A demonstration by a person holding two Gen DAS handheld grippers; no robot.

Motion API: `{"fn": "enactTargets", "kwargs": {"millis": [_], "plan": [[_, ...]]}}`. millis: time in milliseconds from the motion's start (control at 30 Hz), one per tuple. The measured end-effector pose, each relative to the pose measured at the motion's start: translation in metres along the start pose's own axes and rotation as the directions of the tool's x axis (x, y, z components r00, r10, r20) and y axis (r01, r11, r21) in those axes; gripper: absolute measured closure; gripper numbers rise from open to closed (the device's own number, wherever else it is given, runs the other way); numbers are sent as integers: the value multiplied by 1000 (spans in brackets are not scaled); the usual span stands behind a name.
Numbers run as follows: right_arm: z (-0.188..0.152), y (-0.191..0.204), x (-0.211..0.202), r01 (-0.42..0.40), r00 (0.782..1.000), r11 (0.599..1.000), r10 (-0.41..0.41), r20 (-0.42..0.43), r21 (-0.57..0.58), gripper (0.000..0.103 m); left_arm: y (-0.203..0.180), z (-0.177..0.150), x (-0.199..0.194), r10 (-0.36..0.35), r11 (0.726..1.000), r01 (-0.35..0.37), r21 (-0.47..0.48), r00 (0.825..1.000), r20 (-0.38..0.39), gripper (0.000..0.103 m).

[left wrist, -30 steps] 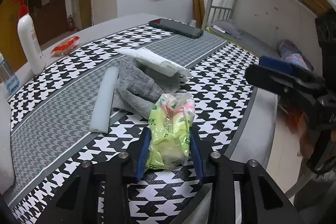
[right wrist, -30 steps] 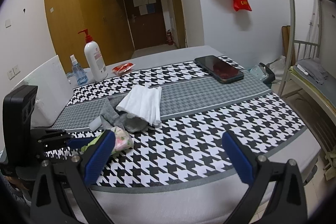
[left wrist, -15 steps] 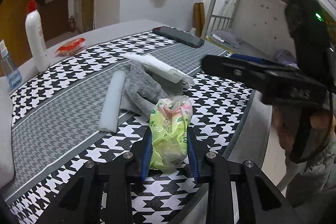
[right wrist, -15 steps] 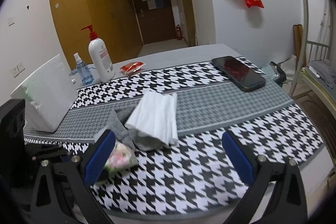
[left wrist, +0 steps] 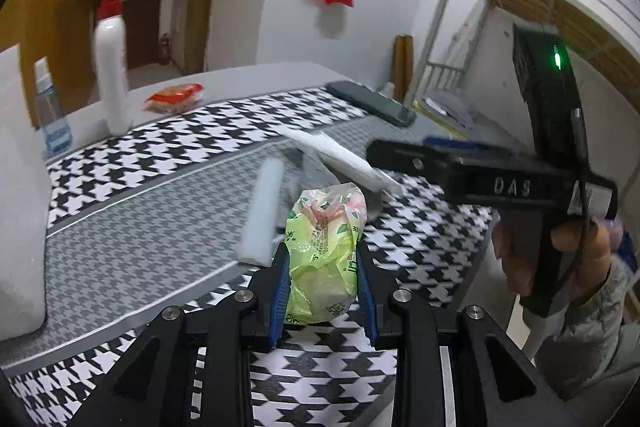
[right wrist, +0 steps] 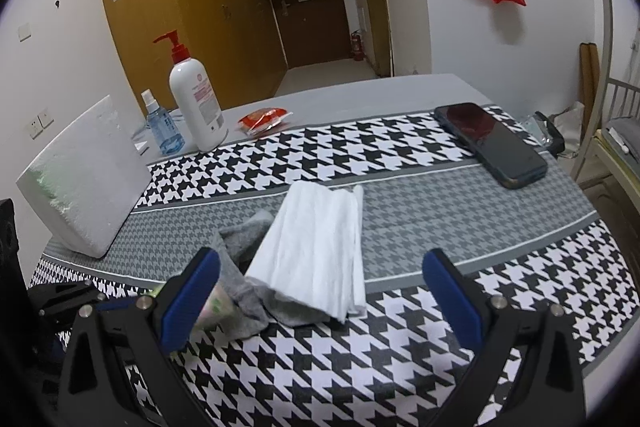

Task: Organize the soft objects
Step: 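Lower the right tool onto the folded white cloth and close it while the left tool holds the packet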

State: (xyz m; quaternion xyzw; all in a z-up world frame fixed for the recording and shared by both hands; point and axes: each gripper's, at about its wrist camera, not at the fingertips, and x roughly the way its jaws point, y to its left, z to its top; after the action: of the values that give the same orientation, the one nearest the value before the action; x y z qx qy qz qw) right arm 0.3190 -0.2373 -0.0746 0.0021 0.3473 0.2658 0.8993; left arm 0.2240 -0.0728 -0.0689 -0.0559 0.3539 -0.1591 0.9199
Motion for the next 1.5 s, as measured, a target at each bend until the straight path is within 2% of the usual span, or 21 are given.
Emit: {"fn": "enactTargets", "kwargs": {"millis": [267, 333, 567, 800, 967, 1167, 1233, 1300, 1500], "plan": [[2, -1, 17, 2, 999, 1000, -2, -53, -7, 1, 10, 0, 1, 15, 999, -14, -53, 1000, 8, 71], [2, -4, 19, 7, 998, 1000, -7, -63, 0, 6, 11, 0, -2, 18, 998, -17, -57, 1000, 16, 71], [0, -21, 24, 86, 992, 996, -83, -100, 25, 28, 13, 0, -6, 16, 998, -14, -64, 999, 29, 71], [0, -37, 20, 188, 978, 981, -183, -101, 46, 28, 13, 0, -7, 17, 998, -16, -63, 999, 29, 71], [4, -21, 11, 137, 989, 990, -138, -61, -15, 28, 13, 1, -6, 17, 997, -15, -71, 999, 28, 71], [14, -2, 22, 74, 995, 994, -80, -63, -84, 29, 13, 1, -5, 17, 997, -15, -74, 999, 29, 71], [18, -1, 29, 54, 995, 995, -60, -74, -87, 35, 14, 1, -6, 17, 997, -14, -75, 999, 28, 71], [21, -1, 37, 50, 994, 994, -58, -88, -94, 49, 14, 2, -6, 16, 997, -14, -76, 999, 29, 71], [18, -2, 57, 47, 987, 993, -63, -149, -108, 52, 13, 1, -5, 17, 997, -15, -78, 999, 28, 71]]}}
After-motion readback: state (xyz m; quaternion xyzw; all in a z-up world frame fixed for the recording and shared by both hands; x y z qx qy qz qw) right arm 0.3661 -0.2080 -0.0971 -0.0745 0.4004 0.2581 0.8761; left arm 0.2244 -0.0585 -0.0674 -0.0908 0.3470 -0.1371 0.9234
